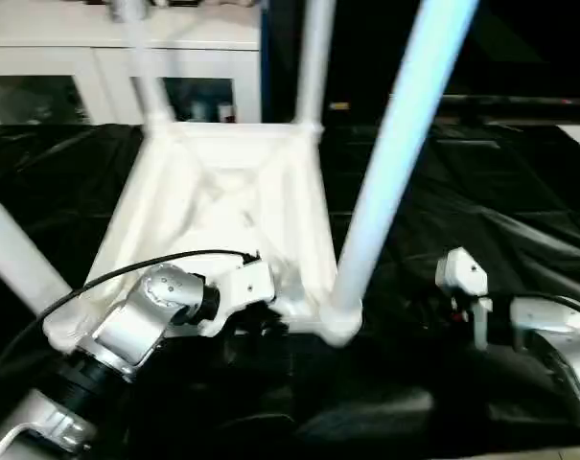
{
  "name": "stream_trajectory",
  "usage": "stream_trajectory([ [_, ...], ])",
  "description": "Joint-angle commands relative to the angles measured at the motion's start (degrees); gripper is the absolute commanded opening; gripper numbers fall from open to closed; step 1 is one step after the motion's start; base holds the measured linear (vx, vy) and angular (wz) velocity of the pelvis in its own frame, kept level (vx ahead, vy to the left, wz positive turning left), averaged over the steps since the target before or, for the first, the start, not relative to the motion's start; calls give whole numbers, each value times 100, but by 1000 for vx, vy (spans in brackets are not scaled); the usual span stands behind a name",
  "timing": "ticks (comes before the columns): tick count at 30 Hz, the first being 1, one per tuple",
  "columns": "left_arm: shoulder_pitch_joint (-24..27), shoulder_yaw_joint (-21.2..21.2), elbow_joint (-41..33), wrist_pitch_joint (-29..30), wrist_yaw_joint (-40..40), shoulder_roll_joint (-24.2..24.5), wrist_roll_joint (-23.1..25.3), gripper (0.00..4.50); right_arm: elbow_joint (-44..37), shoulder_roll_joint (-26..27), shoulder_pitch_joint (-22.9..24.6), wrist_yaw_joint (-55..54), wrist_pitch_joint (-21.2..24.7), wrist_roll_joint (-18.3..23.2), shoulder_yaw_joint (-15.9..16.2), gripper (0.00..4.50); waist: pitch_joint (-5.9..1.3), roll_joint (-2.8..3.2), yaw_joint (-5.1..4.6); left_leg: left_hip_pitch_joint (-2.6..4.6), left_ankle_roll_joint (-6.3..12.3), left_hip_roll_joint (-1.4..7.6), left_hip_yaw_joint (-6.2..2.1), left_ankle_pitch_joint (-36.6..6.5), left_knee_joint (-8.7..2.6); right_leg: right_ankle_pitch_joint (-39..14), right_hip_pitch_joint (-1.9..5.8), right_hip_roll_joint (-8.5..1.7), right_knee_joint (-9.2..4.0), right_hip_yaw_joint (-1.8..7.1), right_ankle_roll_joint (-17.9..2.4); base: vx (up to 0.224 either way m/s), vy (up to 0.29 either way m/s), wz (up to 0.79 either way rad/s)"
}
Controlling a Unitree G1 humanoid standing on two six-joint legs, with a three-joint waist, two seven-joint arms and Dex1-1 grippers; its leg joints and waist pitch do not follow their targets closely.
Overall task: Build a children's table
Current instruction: Rotate table base, then rotate leg to tighten
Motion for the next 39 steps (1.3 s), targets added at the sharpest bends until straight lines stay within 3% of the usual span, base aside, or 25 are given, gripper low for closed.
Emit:
stream_trajectory([
  [1,122,314,-284,457,479,-198,-302,0,173,129,-109,-305,-75,119,-131,425,-320,-88,21,21,92,423,-232,-1315,-536,-954,188,-395,-462,141,-1463,0,0,0],
  [3,193,235,-391,439,519,-296,-317,0,212,178,-156,-294,-118,96,-77,447,-351,-83,20,54,223,426,-206,-1114,-501,-598,168,-384,-457,157,-1505,0,0,0],
  [5,240,102,-402,311,534,-349,-270,0,216,182,-201,-198,-89,66,42,448,-353,-91,37,54,485,408,-175,-841,-464,-189,173,-369,-445,157,-1566,0,0,0],
  [8,212,-52,-296,180,540,-403,-121,0,385,179,-384,-98,-200,-197,309,448,-353,-81,79,68,556,429,-163,-774,-464,-228,153,-369,-441,141,-1582,0,0,0],
  [13,128,-110,-213,243,576,-468,64,0,1049,369,-902,-506,-414,-762,538,448,-335,-65,84,93,380,426,-156,-976,-488,-539,130,-361,-459,139,-1591,0,0,0],
  [20,17,-110,-46,139,515,-410,104,0,1517,432,-1339,-325,-550,-906,745,386,-334,-88,83,100,328,439,-142,-1114,-498,-659,125,-373,-464,150,-1518,0,0,0],
  [31,-1,-51,14,196,560,-399,77,0,1844,509,-1499,-182,-693,-961,864,301,-321,-81,63,92,259,444,-145,-1304,-523,-974,100,-377,-491,158,-1435,0,0,0],
  [33,-72,29,127,339,880,-537,143,0,1974,709,-1469,-564,-745,-970,755,277,-313,-121,52,89,240,446,-142,-1390,-529,-1103,89,-380,-500,157,-1420,0,0,0],
  [34,-72,29,127,339,880,-537,143,0,1974,709,-1469,-564,-745,-970,755,268,-299,-95,50,90,177,439,-149,-1463,-540,-1295,70,-385,-516,159,-1386,0,0,0],
  [36,-135,84,215,429,1112,-656,194,0,2048,855,-1440,-880,-767,-990,675,262,-307,-105,36,96,88,446,-153,-1529,-556,-1384,61,-370,-519,159,-1318,0,0,0],
  [37,-246,209,368,548,1508,-896,247,0,2132,1108,-1383,-1399,-738,-1018,545,256,-310,-134,19,93,46,444,-154,-1580,-560,-1424,60,-369,-522,162,-1287,0,0,0],
  [39,-503,440,667,726,2267,-1414,317,0,2229,1666,-1258,-2486,-526,-1055,296,251,-317,-122,14,109,-69,429,-156,-1592,-567,-1501,23,-369,-534,174,-1239,0,0,0],
])
